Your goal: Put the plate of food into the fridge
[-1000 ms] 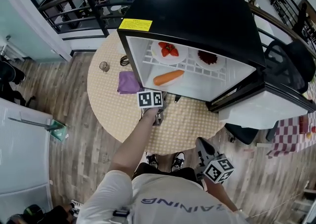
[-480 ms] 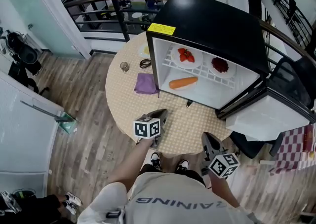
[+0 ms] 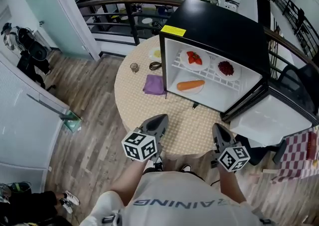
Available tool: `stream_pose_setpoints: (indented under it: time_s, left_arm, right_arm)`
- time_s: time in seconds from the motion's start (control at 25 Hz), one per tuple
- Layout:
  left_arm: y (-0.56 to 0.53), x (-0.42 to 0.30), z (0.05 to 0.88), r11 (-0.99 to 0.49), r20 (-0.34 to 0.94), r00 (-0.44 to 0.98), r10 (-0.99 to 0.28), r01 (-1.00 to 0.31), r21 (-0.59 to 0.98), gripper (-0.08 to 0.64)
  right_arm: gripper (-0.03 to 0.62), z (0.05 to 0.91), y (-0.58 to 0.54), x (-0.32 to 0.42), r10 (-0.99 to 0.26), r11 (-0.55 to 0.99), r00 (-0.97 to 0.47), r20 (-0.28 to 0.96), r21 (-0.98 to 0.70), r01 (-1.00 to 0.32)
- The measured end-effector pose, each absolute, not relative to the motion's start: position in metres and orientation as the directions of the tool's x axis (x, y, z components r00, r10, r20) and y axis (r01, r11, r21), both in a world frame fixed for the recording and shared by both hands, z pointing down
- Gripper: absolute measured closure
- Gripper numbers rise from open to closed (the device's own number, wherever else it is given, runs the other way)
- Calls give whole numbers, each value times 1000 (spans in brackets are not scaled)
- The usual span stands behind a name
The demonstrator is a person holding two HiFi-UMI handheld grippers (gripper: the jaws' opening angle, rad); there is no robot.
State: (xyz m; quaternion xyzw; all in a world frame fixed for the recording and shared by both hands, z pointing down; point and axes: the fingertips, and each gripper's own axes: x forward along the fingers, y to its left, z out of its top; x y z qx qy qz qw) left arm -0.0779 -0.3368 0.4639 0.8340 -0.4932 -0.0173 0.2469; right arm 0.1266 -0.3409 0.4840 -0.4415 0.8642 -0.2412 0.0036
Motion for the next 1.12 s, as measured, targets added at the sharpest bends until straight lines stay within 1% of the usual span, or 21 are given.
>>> stream_pose_setpoints:
  time_s: [0.24,0.48,1.12]
  left_arm:
    - [-326,-89,431,-388,153,460,-875,-854,347,551]
    - [-328,-93,421,-379,121,443,-888,-856,350,551]
    - [-329,-85,417,-406,117,476,-871,-835,372,551]
  right_arm:
    - [571,466,-345,122,-770,527,-611,186,-355,-772]
    - [570,460,-346,121,-768,536,-616,176,-348,-769]
    - [571,462,-339,119,-766,535,-616,184,-351,-769]
